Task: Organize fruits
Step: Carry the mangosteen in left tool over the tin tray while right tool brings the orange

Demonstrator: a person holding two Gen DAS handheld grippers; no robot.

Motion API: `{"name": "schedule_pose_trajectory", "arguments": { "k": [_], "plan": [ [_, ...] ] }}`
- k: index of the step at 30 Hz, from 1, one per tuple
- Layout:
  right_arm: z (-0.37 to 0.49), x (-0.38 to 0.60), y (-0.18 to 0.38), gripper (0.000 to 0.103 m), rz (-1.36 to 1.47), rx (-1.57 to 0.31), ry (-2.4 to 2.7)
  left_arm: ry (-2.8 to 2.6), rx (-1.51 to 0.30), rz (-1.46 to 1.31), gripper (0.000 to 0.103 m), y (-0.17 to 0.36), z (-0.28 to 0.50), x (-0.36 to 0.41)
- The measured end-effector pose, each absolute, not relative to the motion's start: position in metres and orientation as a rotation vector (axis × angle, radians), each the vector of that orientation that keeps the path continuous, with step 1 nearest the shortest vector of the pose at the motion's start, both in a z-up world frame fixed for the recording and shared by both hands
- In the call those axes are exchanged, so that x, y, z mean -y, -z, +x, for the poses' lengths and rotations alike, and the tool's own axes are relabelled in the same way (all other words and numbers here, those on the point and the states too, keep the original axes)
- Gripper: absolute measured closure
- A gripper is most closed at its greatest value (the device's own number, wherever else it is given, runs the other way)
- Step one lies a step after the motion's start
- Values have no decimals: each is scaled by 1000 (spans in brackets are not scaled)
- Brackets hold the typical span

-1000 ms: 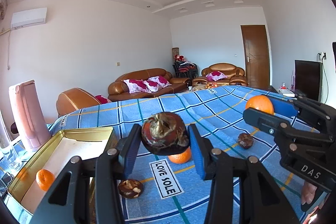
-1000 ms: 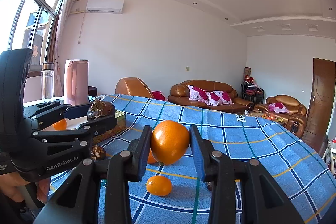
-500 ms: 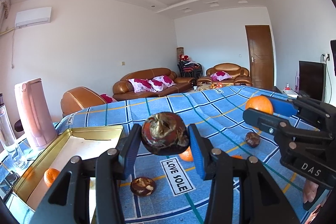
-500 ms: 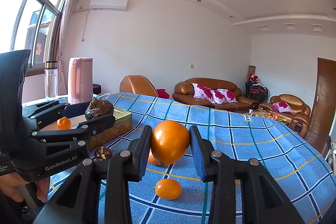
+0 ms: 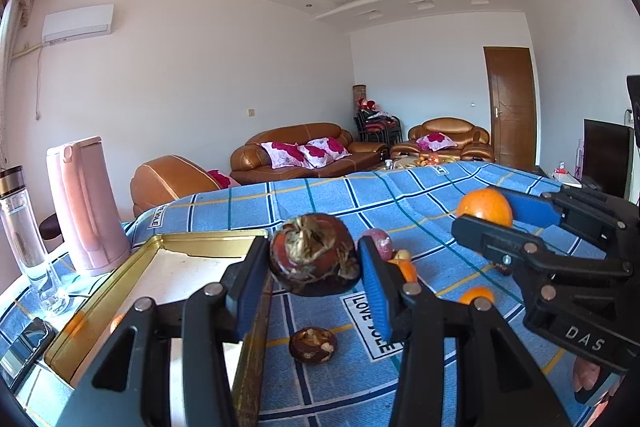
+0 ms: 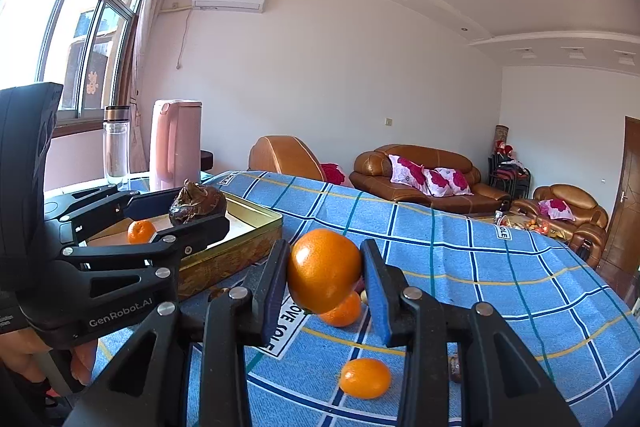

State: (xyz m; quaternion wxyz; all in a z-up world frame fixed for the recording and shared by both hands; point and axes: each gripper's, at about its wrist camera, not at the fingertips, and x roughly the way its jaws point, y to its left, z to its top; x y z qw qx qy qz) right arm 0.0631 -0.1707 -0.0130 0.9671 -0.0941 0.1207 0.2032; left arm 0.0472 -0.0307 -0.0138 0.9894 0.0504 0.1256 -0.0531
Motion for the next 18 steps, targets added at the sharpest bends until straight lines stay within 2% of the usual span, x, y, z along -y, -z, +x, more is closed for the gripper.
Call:
{"name": "schedule_pose_trajectory", "arguments": {
  "k": [18],
  "plan": [
    [72,113,10,65,-234,-264,-532,-14,-300,47,56,17,45,-30]
  ]
}}
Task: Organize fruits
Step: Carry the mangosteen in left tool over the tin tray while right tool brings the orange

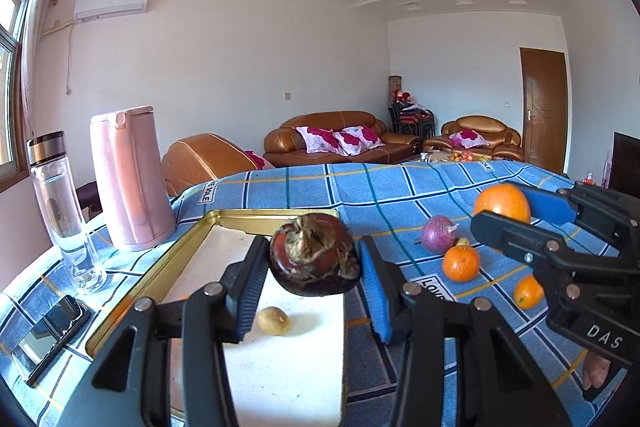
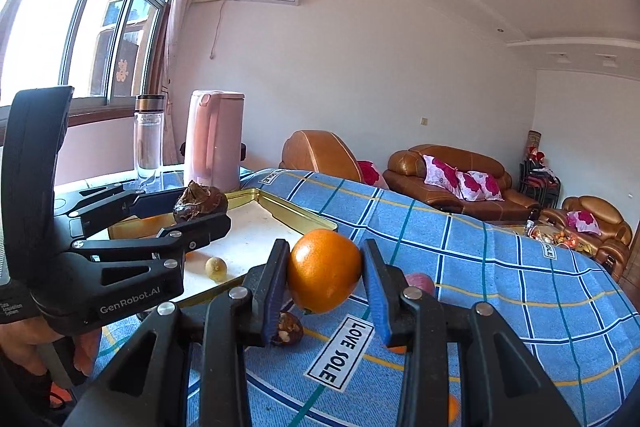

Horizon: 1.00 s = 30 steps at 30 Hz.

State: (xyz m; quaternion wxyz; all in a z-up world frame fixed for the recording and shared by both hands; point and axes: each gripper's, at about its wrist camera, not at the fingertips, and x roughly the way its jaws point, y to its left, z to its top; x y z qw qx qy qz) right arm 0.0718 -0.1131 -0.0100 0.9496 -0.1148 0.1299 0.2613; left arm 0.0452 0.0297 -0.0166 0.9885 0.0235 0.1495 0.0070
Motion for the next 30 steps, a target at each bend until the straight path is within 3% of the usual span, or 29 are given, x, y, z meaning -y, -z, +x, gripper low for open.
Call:
{"name": "schedule_pose_trajectory", "arguments": {
  "k": [30],
  "plan": [
    [83,32,15,65,-293,-292,-685,-138,-360,7,56,24,44,-87]
  ]
}}
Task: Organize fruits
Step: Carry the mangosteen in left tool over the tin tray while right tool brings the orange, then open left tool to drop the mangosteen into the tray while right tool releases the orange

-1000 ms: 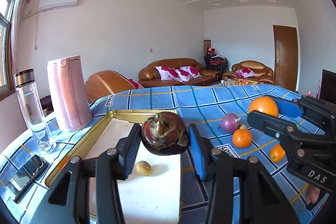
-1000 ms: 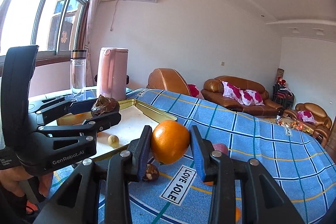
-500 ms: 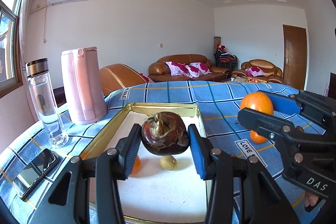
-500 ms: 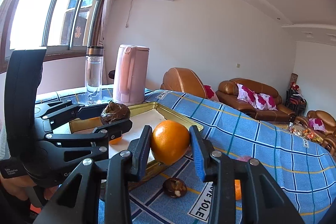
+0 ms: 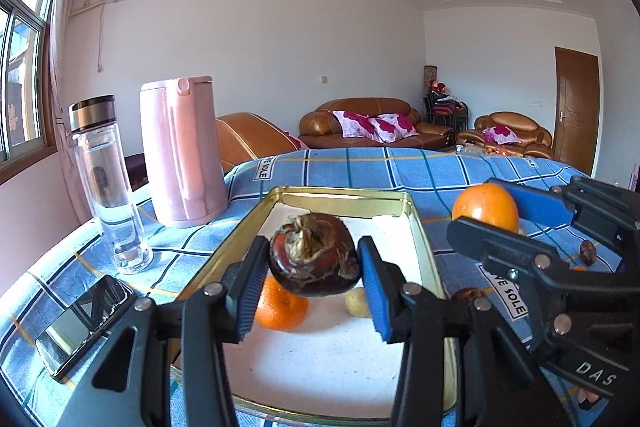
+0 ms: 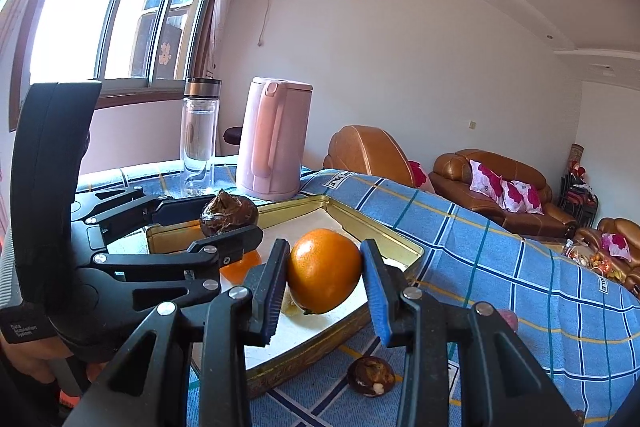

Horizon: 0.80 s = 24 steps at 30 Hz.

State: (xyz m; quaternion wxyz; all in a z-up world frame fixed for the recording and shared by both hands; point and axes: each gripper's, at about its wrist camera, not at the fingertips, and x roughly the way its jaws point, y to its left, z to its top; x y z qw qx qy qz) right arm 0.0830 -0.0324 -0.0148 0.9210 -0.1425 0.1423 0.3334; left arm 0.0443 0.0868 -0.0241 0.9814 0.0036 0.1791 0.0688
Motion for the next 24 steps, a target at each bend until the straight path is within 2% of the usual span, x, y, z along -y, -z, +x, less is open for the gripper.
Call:
{"name": "schedule_pose_trajectory", "arguments": {
  "k": [24],
  "plan": [
    [92,-4,39,65,-358,-390,-752,-209,-443,-1,56,35,51,-120]
  ]
}}
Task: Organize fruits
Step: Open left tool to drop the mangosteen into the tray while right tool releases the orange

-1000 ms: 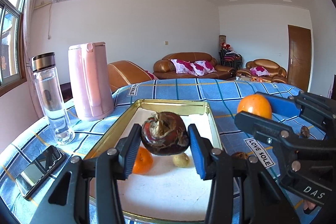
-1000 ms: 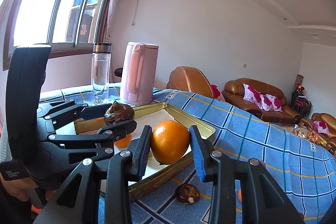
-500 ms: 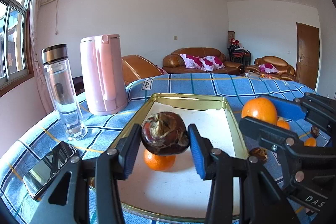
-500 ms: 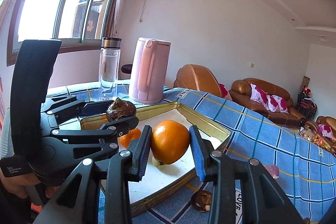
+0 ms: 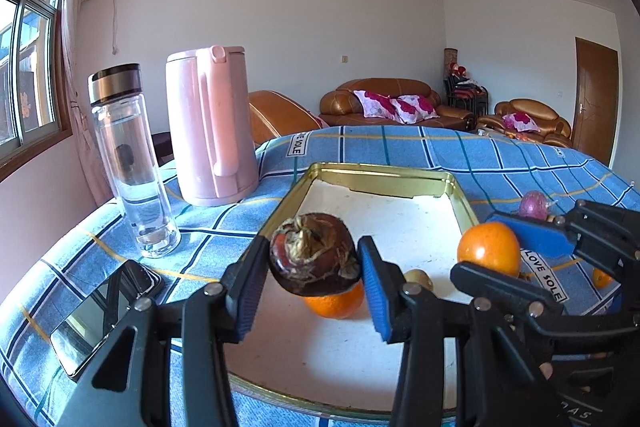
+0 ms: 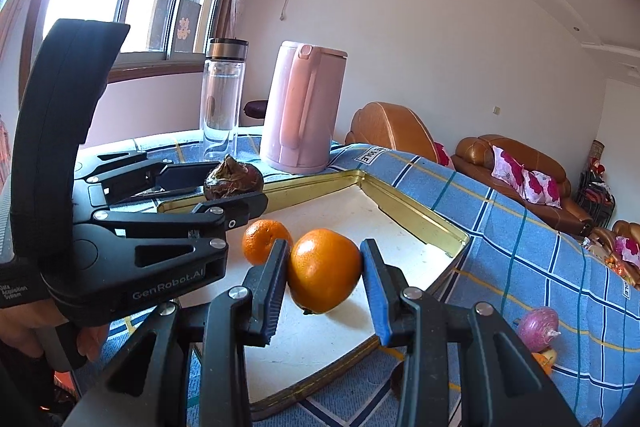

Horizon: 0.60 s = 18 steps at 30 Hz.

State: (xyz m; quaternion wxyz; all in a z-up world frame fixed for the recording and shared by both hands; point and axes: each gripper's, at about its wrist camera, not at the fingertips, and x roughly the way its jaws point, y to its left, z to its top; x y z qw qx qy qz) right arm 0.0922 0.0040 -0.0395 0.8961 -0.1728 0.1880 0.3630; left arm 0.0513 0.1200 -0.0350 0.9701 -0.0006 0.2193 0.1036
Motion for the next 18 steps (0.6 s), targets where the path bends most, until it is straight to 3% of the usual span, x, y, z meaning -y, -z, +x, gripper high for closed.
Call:
{"name": "schedule_pose_trajectory", "arguments": {
  "k": [18],
  "plan": [
    [104,-15,51,65,-380,-471,-777,-188,-532,-37,56,43,62,-136]
  ]
}}
